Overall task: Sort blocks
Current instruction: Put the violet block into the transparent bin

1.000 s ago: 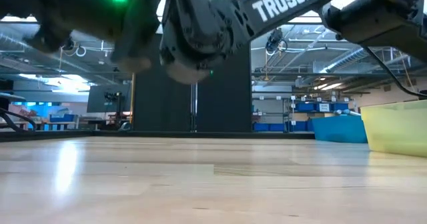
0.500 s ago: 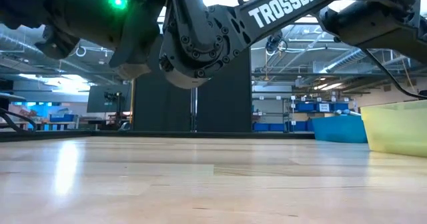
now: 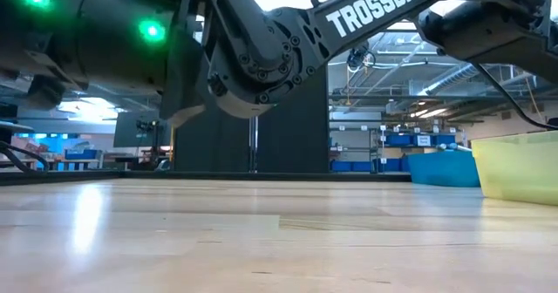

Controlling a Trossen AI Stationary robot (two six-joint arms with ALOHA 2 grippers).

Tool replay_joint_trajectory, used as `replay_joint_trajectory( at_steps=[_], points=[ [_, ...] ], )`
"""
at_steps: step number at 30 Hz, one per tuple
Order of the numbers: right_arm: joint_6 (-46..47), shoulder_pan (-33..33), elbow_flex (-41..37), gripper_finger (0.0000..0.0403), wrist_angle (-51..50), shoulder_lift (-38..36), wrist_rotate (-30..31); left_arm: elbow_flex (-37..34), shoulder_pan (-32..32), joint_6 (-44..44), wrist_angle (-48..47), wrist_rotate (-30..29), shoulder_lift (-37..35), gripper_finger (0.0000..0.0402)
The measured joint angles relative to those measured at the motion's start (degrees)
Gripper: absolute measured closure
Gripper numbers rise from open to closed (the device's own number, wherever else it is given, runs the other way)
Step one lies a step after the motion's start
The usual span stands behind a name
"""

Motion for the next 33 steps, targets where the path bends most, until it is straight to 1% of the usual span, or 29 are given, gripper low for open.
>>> replay_joint_trajectory(
  at_steps=[8,13,18,21,23,26,29,31,33],
  points=[
    [-1.7,-1.0,0.0,0.0288,-1.2,0.0,0.0,0.0,1.1,0.1,-0.2,-0.1,0.0,0.0204],
    [-2.2,-1.6,0.0,0.0288,-3.1,0.0,-2.3,0.0,1.4,0.1,-0.2,-0.5,0.0,0.0204],
    [-7.3,-1.2,0.0,0.0288,2.3,0.0,-3.2,0.0,1.5,0.2,-0.2,-1.4,0.0,0.0204],
    [-11.2,-2.0,0.0,0.0288,5.5,0.0,-2.7,0.0,1.5,0.3,-0.2,-2.0,0.0,0.0204],
    [-12.1,-2.9,0.0,0.0287,6.8,0.0,-2.4,0.0,1.5,0.3,-0.2,-2.1,0.0,0.0204],
    [-9.2,-4.2,0.0,0.0286,7.2,0.0,-0.3,0.0,1.5,0.3,-0.2,-2.2,0.0,0.0204],
    [-5.1,-5.0,0.0,0.0285,9.0,0.0,-0.9,0.0,1.5,0.3,0.2,-2.1,0.0,0.0204],
    [-4.2,-5.1,0.0,0.0285,11.8,0.0,-1.0,0.0,1.5,0.3,0.3,-2.0,0.0,0.0204],
    [-2.5,-4.8,0.0,0.0286,17.0,0.0,-1.2,0.0,1.5,0.3,0.3,-2.1,0.0,0.0204]
  ],
)
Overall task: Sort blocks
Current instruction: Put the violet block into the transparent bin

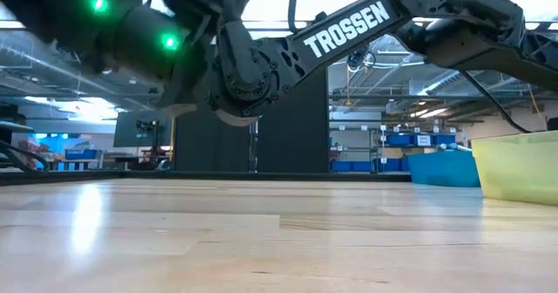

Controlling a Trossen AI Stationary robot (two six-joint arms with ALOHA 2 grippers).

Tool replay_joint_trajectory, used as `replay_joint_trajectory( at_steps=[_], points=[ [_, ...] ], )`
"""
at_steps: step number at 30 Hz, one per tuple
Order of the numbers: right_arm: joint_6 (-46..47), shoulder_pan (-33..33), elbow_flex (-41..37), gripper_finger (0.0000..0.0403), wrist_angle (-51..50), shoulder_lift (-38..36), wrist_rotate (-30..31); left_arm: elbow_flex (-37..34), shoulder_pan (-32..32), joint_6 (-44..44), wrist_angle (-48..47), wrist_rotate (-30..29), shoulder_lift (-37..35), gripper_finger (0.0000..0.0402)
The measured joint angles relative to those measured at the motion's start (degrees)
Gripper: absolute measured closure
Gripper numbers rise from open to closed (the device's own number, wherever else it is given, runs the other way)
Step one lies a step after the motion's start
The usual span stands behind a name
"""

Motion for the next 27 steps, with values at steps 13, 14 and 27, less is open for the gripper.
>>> replay_joint_trajectory(
  at_steps=[13,14,27],
  points=[
    [0.4,1.5,0.0,0.0288,27.6,-0.1,1.8,0.0,0.0,1.4,-0.2,-3.2,0.0,0.0204],
    [0.0,1.5,0.0,0.0288,27.5,-0.1,1.8,0.0,0.0,1.6,-0.2,-3.4,0.0,0.0204],
    [-5.5,2.7,0.0,0.0287,18.8,-1.8,-3.9,0.0,0.0,1.6,-0.5,-3.8,0.0,0.0204]
  ],
)
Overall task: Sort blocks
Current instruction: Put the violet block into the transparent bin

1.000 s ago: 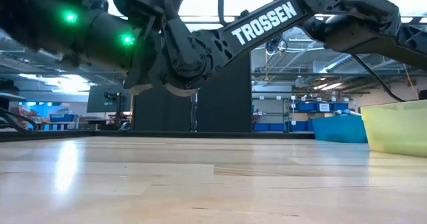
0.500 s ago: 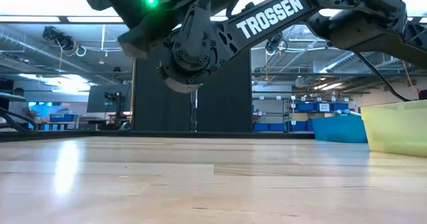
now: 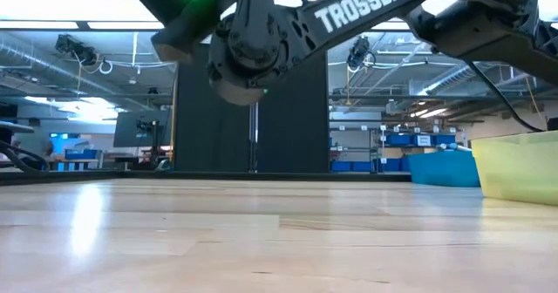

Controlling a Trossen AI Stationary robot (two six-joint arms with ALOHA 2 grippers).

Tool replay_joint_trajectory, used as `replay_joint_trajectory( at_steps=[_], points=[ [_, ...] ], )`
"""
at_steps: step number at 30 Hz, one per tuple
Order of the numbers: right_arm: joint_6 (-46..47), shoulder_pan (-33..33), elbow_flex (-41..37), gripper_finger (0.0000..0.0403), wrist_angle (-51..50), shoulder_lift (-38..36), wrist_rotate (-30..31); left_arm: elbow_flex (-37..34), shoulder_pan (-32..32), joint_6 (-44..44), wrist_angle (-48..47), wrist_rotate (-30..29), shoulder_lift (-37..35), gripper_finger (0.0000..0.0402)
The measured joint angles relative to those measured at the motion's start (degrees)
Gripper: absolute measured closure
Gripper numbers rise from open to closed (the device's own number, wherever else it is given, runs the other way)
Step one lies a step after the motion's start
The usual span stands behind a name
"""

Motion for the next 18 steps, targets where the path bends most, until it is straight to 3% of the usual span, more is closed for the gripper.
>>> replay_joint_trajectory(
  at_steps=[5,13,18],
  points=[
    [-1.7,0.5,0.0,0.0275,-3.6,-1.0,-0.8,0.0,0.0,0.0,0.0,-0.5,0.0,0.0204],
    [-2.8,1.4,0.0,0.0273,13.2,-1.1,-2.6,0.0,0.0,0.0,0.5,-0.6,0.0,0.0204],
    [-3.3,1.3,0.0,0.0274,12.9,-2.2,-3.6,0.0,0.0,0.0,0.6,-3.1,0.0,0.0204]
  ],
)
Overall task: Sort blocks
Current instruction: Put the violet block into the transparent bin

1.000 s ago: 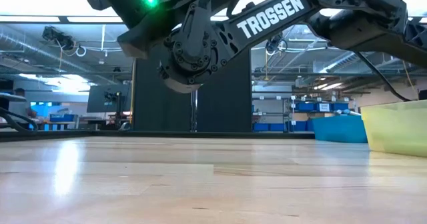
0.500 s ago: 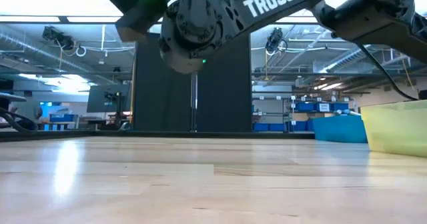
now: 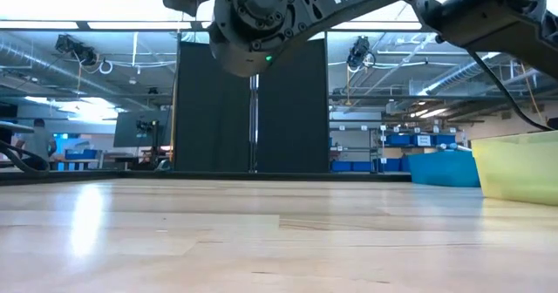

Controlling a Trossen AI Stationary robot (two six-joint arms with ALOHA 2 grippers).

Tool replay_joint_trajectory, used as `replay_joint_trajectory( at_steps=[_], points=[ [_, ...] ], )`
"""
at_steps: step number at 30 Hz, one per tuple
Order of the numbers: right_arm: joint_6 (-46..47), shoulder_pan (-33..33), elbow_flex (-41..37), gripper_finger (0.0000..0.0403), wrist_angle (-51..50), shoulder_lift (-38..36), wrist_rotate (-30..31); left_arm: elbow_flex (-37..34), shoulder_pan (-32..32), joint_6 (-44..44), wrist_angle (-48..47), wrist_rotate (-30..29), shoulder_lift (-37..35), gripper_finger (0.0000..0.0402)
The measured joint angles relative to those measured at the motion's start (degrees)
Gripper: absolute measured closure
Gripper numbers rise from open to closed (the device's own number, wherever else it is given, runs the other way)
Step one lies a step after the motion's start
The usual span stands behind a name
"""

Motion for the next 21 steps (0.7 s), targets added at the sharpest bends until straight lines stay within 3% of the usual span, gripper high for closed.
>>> replay_joint_trajectory(
  at_steps=[6,12,21],
  points=[
    [-3.5,0.5,0.0,0.0274,-2.1,-0.5,0.0,0.0,0.0,0.1,-0.2,-1.2,0.0,0.0204],
    [-2.7,-0.2,0.0,0.0272,-17.9,-0.5,2.4,0.0,0.0,0.0,-0.2,-0.4,0.0,0.0204],
    [5.2,-1.2,0.0,0.0273,-36.7,-0.5,5.5,-0.4,2.1,-4.7,-0.2,18.1,0.2,0.0204]
  ],
)
